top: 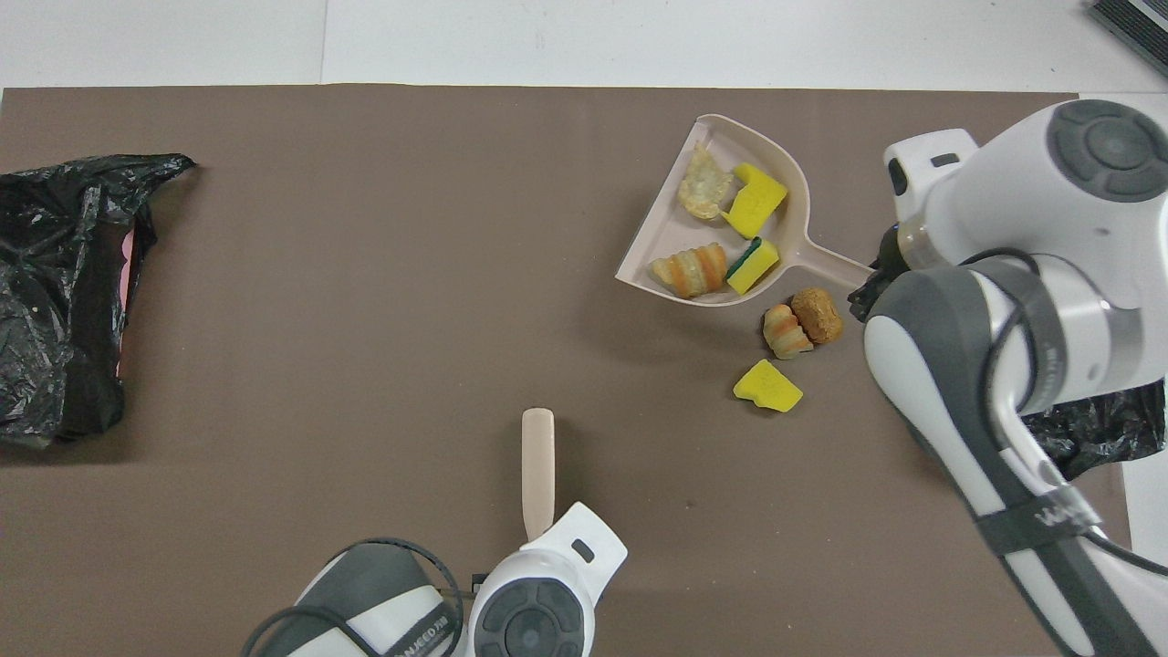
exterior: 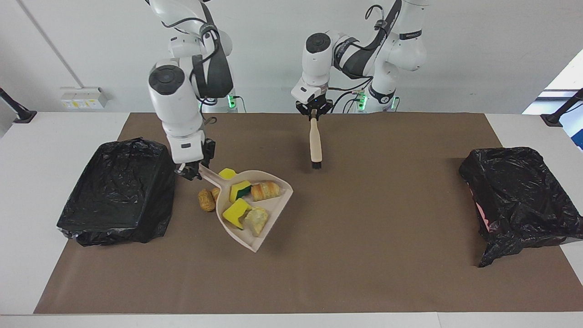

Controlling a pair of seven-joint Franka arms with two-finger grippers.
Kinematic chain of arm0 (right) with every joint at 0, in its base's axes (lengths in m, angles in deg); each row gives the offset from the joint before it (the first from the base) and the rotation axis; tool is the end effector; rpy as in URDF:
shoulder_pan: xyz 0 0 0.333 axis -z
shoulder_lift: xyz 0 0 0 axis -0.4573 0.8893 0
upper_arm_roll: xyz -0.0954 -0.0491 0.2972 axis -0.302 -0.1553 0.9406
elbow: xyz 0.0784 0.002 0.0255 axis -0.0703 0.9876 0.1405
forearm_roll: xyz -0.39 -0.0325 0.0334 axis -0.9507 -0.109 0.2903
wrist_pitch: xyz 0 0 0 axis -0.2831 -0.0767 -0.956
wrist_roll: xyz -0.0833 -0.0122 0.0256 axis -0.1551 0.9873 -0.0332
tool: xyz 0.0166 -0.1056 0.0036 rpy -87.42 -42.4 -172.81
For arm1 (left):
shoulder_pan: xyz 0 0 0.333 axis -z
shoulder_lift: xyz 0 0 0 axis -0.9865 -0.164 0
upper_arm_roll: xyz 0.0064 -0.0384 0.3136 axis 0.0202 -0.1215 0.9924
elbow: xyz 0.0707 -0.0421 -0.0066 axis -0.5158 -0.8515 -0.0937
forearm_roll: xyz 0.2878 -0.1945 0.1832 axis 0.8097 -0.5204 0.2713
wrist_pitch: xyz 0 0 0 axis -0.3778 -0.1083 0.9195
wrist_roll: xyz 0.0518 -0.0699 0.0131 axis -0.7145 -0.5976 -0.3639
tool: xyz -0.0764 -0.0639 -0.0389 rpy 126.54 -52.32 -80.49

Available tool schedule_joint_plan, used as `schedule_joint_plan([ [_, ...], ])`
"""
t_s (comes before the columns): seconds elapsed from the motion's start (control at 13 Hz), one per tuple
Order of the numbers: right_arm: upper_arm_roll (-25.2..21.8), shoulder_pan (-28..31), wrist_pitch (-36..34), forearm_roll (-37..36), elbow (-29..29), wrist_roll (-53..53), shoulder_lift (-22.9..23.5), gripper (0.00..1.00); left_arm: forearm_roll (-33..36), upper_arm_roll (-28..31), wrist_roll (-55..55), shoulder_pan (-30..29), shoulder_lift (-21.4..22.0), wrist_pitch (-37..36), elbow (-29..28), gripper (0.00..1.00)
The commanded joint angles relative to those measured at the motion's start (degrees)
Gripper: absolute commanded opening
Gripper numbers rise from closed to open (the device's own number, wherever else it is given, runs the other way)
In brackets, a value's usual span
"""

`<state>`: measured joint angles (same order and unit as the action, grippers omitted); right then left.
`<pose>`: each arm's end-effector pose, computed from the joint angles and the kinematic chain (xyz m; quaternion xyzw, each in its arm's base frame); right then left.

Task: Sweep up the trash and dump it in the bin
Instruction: 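Carry the loaded dustpan with the right gripper toward the trash bag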

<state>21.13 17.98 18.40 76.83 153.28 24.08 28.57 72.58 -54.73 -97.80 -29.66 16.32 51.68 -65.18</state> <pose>0.6044 0.0615 0.4902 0.8821 0.4706 -0.0131 0.0194 0.2576 -0.3920 0.3874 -0.9977 0.0349 0.0566 0.0151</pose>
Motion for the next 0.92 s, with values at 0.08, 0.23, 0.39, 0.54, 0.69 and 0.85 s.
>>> schedule_joint_plan([
  [0.08, 0.4, 10.5, -7.3, 2.0, -4.2, 11.7, -2.0, 0.00, -0.6, 0.9, -7.1, 8.6, 3.0, 7.8, -7.2, 0.00],
  [0.23, 0.3, 18.0, -11.2, 5.3, -5.9, 18.5, -1.7, 0.00, -2.3, 0.9, -9.3, 10.1, 3.5, 9.4, -8.0, 0.00],
  [0.39, 0.4, 24.7, -15.6, 4.1, -7.2, 21.6, -1.6, 0.00, -5.3, 0.9, -10.5, 12.9, 2.9, 10.6, -8.3, 0.00],
  [0.54, 0.3, 28.3, -17.5, -1.3, -8.9, 27.2, -1.2, 0.00, -5.5, 0.9, -10.1, 12.8, 2.1, 12.1, -8.5, 0.00],
  [0.69, 0.3, 32.5, -17.1, -5.3, -11.5, 32.6, 2.0, 0.00, -5.6, 0.9, -9.8, 12.5, 2.1, 12.0, -8.5, 0.00],
  [0.85, 0.4, 35.0, -11.9, -10.6, -12.0, 38.1, 3.4, 0.00, -7.5, 1.1, -9.5, 11.8, 1.5, 12.1, -8.4, 0.00],
])
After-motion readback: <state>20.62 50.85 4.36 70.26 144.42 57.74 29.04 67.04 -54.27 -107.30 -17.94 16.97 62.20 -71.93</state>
